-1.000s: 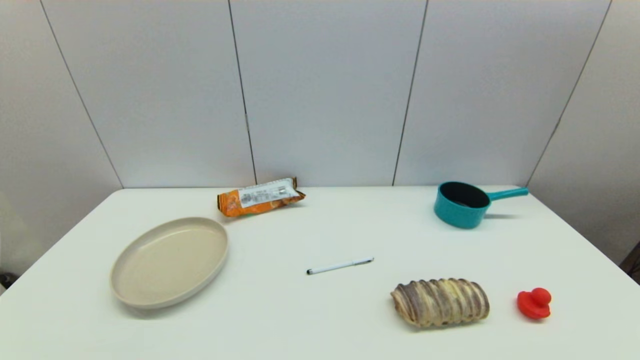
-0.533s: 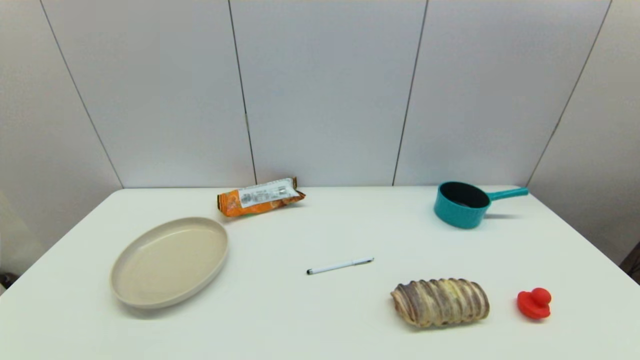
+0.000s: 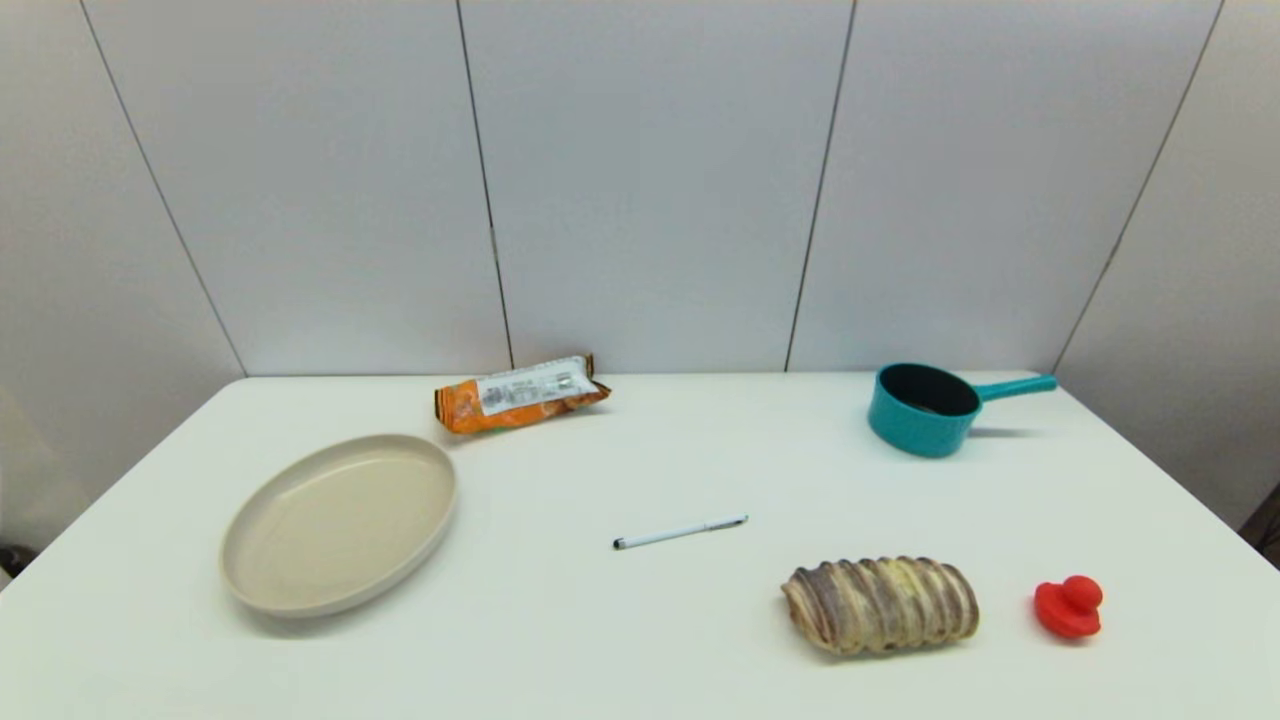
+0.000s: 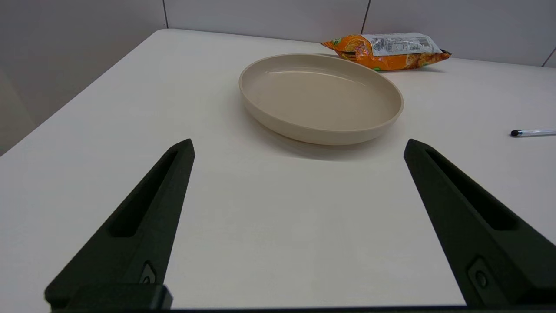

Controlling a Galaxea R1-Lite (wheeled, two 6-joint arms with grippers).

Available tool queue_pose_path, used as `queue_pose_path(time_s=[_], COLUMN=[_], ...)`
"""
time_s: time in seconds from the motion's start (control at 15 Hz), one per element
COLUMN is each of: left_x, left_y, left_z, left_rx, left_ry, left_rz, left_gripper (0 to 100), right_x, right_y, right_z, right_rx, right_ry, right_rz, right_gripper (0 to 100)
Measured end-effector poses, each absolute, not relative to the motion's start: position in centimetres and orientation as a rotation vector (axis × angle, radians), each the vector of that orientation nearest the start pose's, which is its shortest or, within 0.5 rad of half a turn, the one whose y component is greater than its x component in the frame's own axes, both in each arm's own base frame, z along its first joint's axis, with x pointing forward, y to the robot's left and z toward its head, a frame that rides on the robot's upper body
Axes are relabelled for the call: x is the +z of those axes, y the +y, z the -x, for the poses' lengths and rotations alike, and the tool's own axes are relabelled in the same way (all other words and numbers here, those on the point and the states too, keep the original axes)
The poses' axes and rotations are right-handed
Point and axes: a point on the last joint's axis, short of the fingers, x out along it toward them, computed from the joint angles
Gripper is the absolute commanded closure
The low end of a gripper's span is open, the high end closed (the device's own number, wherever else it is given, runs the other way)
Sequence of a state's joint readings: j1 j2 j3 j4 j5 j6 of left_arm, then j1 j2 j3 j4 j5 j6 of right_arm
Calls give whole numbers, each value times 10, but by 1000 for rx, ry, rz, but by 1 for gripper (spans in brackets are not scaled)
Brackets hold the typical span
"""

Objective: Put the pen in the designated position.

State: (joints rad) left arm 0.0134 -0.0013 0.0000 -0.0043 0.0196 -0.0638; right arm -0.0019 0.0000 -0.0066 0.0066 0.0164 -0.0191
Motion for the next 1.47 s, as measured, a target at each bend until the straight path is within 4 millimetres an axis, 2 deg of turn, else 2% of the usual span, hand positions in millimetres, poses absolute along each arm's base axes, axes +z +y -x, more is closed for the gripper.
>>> queue_pose_path(time_s=[1.47], left_x=[76], left_y=[0], left_z=[23], left_rx=[36], left_ry=[1], left_rz=[55], left_gripper=[0], right_x=[77], right_y=[0], right_z=[23], right_rx=[14], right_ry=[0], right_rz=[19], right_gripper=[0])
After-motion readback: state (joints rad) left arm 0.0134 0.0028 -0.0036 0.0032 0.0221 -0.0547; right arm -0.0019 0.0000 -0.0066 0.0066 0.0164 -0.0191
